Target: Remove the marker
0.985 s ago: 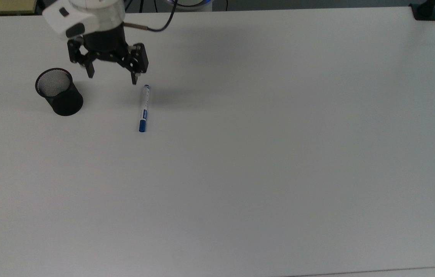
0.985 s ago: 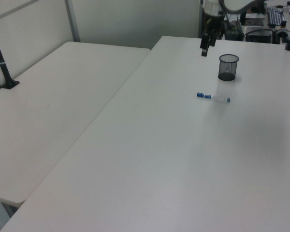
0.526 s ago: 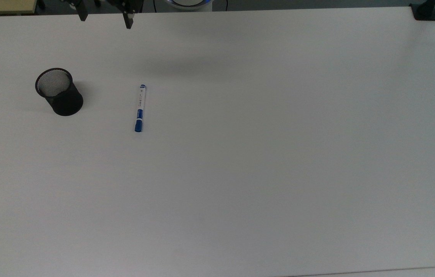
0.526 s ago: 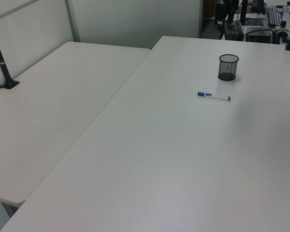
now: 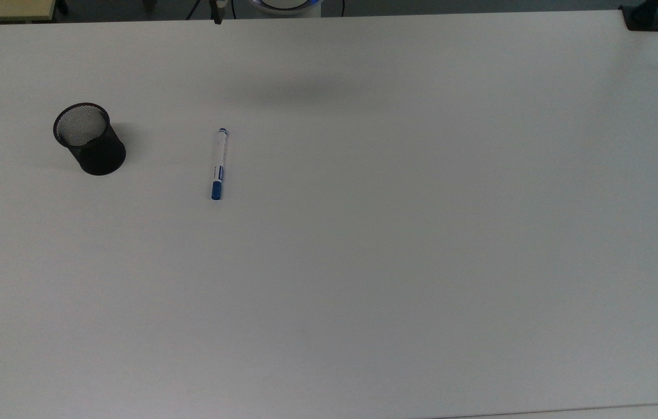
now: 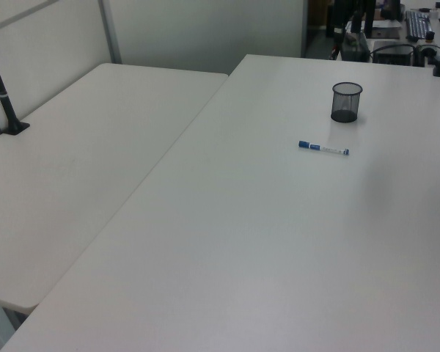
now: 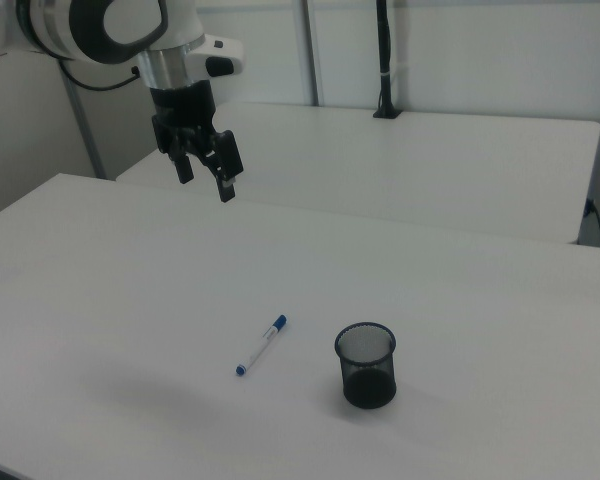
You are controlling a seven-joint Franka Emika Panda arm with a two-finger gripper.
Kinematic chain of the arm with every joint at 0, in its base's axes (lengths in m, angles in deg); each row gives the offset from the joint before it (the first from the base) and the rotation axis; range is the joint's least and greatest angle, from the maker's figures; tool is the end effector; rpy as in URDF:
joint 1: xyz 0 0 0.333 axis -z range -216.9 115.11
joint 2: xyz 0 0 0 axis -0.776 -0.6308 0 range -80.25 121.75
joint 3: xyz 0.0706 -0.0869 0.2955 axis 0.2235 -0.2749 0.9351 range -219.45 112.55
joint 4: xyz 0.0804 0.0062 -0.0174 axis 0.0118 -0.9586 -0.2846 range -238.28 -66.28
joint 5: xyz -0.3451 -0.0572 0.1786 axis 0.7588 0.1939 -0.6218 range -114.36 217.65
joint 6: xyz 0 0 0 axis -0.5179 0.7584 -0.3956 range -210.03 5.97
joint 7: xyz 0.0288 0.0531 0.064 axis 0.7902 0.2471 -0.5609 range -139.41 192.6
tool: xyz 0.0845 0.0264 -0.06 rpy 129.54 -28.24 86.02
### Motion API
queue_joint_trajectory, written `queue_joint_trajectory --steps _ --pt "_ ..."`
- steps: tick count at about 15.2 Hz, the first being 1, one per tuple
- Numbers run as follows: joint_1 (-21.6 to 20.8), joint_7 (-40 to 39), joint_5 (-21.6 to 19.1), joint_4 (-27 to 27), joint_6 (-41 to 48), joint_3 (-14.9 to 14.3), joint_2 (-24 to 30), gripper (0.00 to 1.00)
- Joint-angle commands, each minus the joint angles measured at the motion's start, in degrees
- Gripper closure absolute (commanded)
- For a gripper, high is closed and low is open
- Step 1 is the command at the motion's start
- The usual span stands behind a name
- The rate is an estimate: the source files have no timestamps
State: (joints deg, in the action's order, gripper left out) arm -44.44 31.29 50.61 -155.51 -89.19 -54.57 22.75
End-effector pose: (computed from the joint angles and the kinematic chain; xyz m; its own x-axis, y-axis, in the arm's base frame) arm 0.5459 -0.0708 0.6236 0.9757 -0.2135 0.0493 -0.2126 -0.9769 -0.0227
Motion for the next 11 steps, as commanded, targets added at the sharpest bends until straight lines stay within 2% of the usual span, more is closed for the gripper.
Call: queue_joint_trajectory --steps 1,3,11 --pt "-2.31 -1.69 -0.02 -0.55 -2.51 -1.26 0.02 0.00" --pt "-2.06 -6.25 0.07 -0.46 -2.88 -0.91 -0.68 0.00" --pt "-1.79 -7.06 0.15 -0.11 -2.96 -0.81 -0.60 0.00"
